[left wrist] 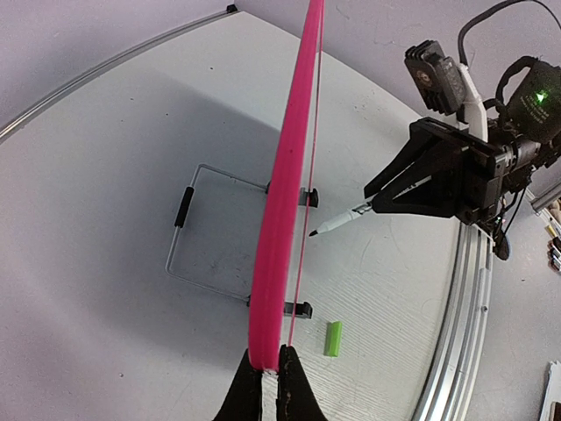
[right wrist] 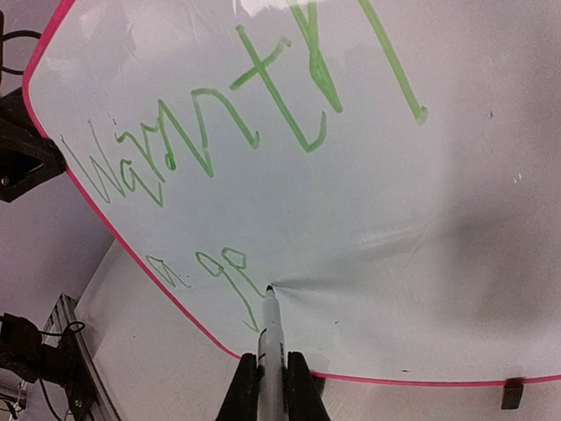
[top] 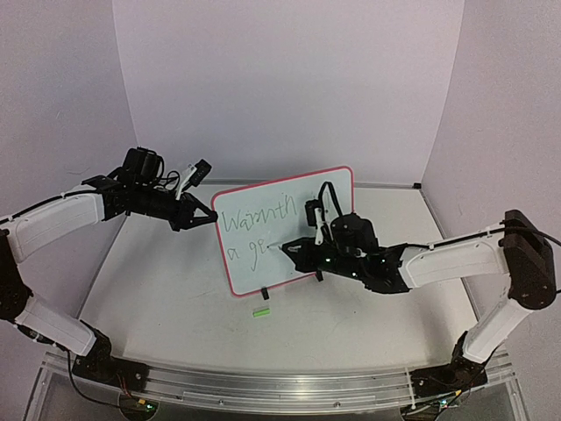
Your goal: Write a sentence on the whiteboard
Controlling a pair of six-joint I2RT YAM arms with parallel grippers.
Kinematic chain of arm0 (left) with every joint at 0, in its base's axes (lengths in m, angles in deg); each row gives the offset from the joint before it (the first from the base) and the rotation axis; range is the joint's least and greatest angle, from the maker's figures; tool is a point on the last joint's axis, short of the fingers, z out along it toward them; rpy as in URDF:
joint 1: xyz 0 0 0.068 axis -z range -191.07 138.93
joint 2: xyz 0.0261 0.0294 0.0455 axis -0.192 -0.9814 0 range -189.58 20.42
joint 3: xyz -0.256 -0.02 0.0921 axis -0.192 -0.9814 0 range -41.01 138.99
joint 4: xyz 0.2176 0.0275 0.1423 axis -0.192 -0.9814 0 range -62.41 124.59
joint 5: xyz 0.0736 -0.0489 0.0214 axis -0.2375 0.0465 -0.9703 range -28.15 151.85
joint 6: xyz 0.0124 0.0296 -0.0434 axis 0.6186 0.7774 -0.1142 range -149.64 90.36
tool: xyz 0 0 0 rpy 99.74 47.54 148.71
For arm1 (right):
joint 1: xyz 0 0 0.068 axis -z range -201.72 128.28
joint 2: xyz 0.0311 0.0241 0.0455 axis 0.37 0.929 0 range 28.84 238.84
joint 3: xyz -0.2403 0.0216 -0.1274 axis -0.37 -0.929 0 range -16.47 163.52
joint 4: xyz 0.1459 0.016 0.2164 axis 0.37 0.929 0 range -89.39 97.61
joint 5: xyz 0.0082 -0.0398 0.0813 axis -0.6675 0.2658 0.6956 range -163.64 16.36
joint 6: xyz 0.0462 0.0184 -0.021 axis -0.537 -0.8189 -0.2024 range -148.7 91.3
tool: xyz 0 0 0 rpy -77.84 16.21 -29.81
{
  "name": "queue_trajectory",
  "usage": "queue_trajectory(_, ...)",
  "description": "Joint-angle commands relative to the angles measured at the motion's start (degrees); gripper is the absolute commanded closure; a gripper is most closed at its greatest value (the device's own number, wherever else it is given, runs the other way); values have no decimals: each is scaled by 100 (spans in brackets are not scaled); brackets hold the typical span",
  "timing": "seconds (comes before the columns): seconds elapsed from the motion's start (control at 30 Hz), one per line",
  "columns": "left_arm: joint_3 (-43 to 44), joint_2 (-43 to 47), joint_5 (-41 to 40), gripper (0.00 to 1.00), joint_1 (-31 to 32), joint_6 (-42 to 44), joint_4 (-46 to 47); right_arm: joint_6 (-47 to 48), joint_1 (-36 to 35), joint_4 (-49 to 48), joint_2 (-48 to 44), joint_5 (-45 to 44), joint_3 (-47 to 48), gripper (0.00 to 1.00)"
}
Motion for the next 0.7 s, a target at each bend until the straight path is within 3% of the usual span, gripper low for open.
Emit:
queue_trajectory(0.0,-37,-222,-187,100,194,211,-550,367,61,-21,-561,283,-138,100)
queue_trajectory(0.3,-39,-203,-213,100,194,206,-562,490,429,38,-636,1067,-136,100)
queue_trajectory(0.67,-34,-219,-222,100,194,217,-579,493,513,78,-234,1157,245,100)
